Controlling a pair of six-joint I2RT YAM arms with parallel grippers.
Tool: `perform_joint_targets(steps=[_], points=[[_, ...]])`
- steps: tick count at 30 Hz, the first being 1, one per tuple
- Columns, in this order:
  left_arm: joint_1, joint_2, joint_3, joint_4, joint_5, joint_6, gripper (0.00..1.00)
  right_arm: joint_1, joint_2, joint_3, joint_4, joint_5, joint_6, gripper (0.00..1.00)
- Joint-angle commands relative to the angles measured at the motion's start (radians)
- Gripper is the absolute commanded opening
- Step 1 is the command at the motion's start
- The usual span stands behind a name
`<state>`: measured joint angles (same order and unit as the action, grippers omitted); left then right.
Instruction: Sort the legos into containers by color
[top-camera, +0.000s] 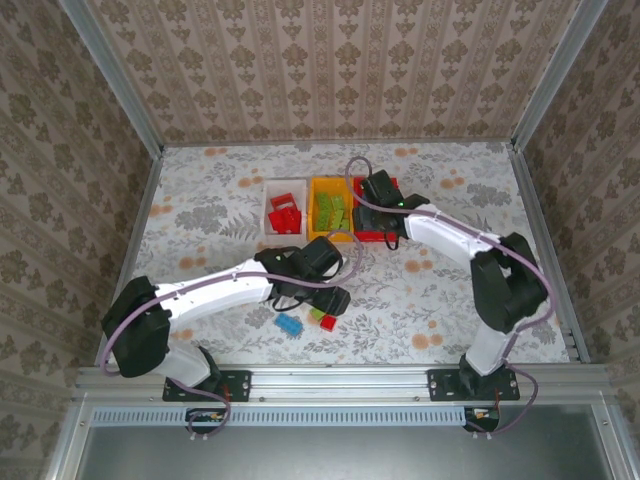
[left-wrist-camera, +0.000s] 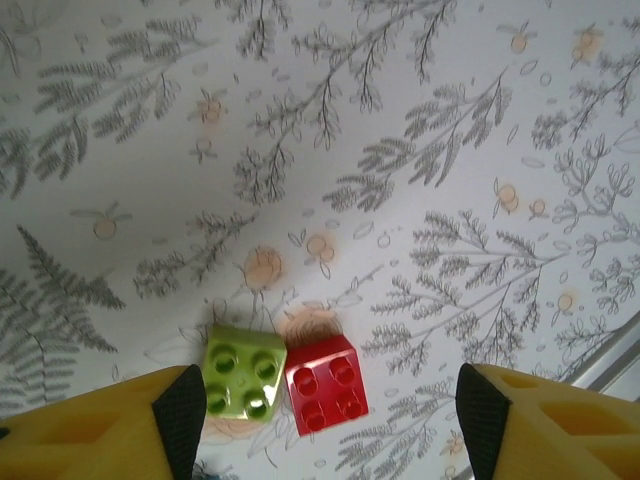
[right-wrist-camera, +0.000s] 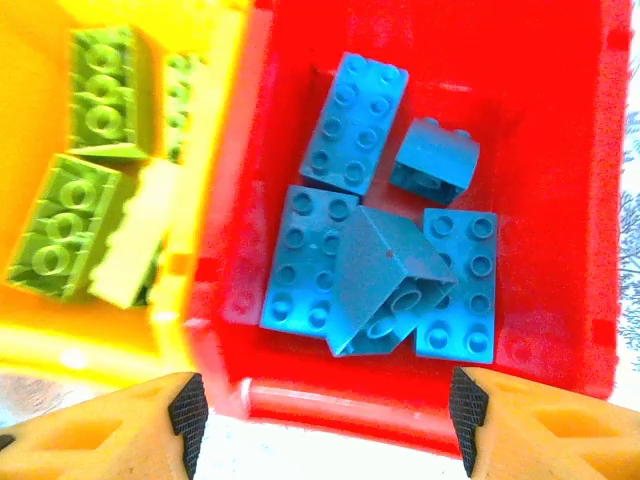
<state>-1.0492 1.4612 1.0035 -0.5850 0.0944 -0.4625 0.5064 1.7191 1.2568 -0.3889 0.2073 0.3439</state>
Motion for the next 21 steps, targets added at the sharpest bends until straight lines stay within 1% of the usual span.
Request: perform_joint_targets(steps=[1,5,7,12,15,18,21], points=[[-0.047,-0.028,-0.012,-0.072,-0.001,-0.092,0.7,0.026,-0.144,-0.072,0.047,0.013,-0.051,0.69],[-0.115,0.001,-0.009,-0.125,-0.025,-0.194,0.69,0.063,-0.293,-0.197,0.087,-0.014,-0.055,0.7],[-0.141,0.008,-0.018,-0.143,-0.043,-0.259,0.68,0.081,-0.373,-0.257,0.097,-0.049,-0.053,0.7],[-0.164,0.018,-0.064,-0.145,-0.047,-0.416,0.68,0.124,-0.53,-0.379,0.05,-0.107,-0.041,0.72],[-0.166,0.057,-0.062,-0.139,-0.033,-0.449,0.7,0.128,-0.605,-0.428,0.0,-0.159,-0.014,0.73],[-0.166,0.119,-0.034,-0.138,-0.023,-0.448,0.71,0.132,-0.673,-0.453,-0.054,-0.201,0.014,0.73],[-0.164,0.175,0.001,-0.151,-0.038,-0.433,0.72,0.133,-0.724,-0.459,-0.104,-0.215,0.037,0.74]])
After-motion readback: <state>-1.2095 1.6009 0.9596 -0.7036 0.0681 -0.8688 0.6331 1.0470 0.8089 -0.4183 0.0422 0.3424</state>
